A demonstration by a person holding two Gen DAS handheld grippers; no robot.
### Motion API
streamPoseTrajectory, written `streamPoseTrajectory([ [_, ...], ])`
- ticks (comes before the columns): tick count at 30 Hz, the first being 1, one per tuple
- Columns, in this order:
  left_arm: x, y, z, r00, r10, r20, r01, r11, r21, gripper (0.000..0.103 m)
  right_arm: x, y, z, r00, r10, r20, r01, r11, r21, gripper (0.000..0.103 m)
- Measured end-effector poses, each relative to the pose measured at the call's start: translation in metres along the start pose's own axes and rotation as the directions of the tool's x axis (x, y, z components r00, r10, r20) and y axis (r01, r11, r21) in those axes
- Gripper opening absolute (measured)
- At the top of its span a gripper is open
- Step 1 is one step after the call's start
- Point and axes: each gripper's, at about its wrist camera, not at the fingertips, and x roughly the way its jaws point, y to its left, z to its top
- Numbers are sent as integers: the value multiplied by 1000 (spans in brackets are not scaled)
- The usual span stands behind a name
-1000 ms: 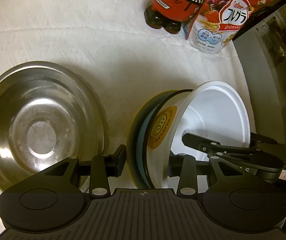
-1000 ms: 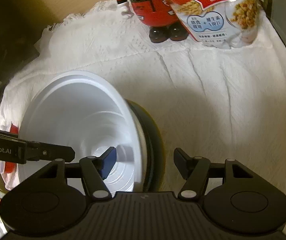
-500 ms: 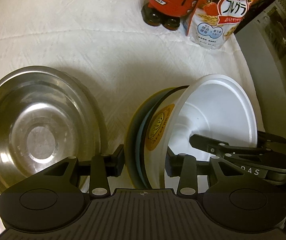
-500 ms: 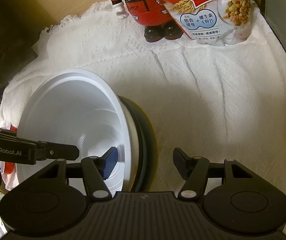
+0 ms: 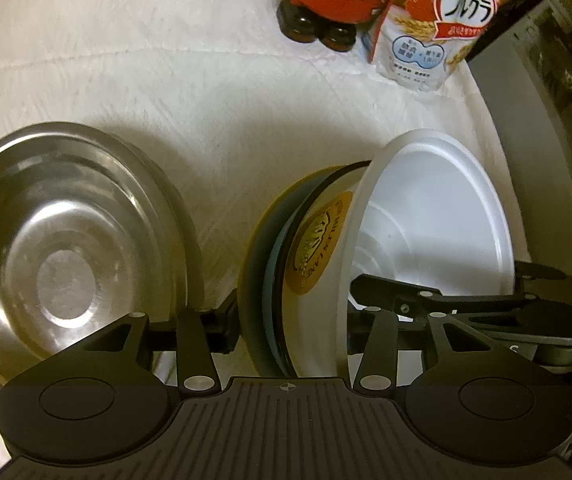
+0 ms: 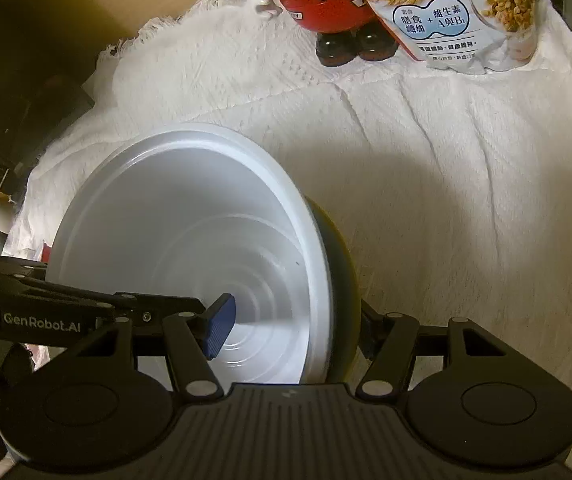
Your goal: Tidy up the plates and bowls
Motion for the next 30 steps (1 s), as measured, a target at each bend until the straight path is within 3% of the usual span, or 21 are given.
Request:
streamPoseTrajectory([
  [7,1,-6,2,1000,26,4,-26,1000,13,52,2,-7,0,1000,22,-9,-22,999,49,62],
  [15,-8,-17,1,1000,25,7,-25,999,43,52,-5,0,-2,999,-45,6,44,999,27,62],
  [30,1,-9,6,999,47,-16,-47,999,15,53,-2,-10,-2,1000,12,-12,-11,996,84,62],
])
